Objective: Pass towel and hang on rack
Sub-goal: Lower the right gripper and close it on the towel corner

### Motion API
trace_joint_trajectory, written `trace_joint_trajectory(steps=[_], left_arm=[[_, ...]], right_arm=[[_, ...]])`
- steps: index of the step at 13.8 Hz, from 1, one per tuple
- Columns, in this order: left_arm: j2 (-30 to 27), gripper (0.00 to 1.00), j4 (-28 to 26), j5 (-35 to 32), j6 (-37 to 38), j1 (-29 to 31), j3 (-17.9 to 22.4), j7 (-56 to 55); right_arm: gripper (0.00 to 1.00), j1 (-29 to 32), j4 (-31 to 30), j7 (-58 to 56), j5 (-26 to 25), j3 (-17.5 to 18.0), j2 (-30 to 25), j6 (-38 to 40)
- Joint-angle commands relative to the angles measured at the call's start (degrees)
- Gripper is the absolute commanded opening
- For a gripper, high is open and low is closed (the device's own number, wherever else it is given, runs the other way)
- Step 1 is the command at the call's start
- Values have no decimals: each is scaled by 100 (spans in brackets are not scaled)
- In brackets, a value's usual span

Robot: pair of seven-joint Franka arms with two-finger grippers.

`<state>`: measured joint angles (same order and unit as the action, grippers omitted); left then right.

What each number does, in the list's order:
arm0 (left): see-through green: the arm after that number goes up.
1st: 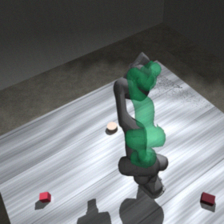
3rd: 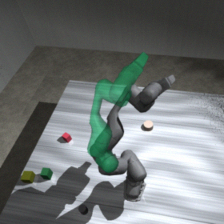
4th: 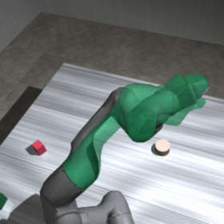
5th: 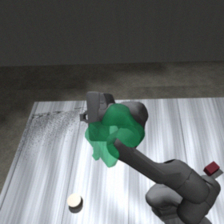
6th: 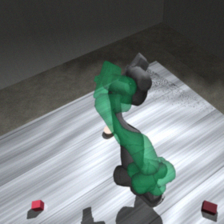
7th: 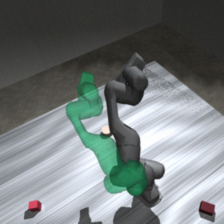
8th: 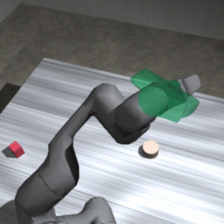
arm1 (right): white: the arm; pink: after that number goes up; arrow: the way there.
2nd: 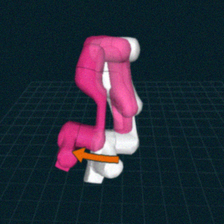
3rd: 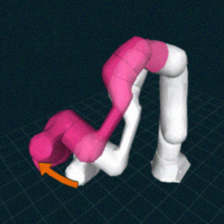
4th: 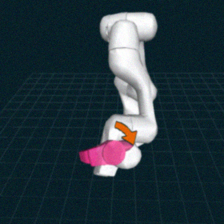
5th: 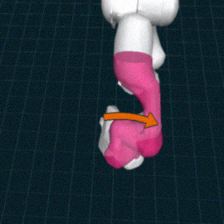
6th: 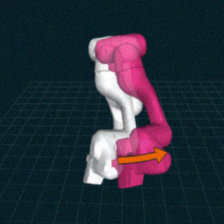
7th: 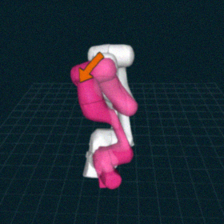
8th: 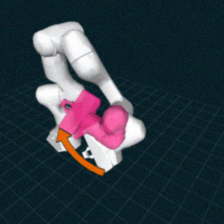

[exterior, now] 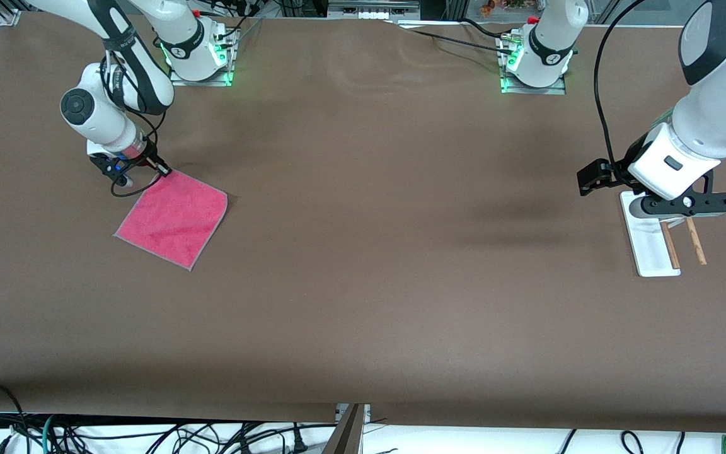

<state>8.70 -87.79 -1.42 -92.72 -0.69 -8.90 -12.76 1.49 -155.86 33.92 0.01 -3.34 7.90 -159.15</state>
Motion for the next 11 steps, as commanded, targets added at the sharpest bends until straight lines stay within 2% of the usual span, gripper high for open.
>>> trace_joint_trajectory(steps=[1,5,8,11], left_arm=[[35,100,184,-87,140,-28,-7,-16],[61,100,192,-130,351,34,11,-16],[35,100,201,-34,412,16,2,-16],[44,100,219,-25,369,-10,2,-7]], right_arm=[[0,0,12,-8,43,70,-87,7],[0,0,134,140,52,350,-367,313],[0,0,626,211,69,483,-640,1374],[0,0,1468,527,69,746,-772,2841]])
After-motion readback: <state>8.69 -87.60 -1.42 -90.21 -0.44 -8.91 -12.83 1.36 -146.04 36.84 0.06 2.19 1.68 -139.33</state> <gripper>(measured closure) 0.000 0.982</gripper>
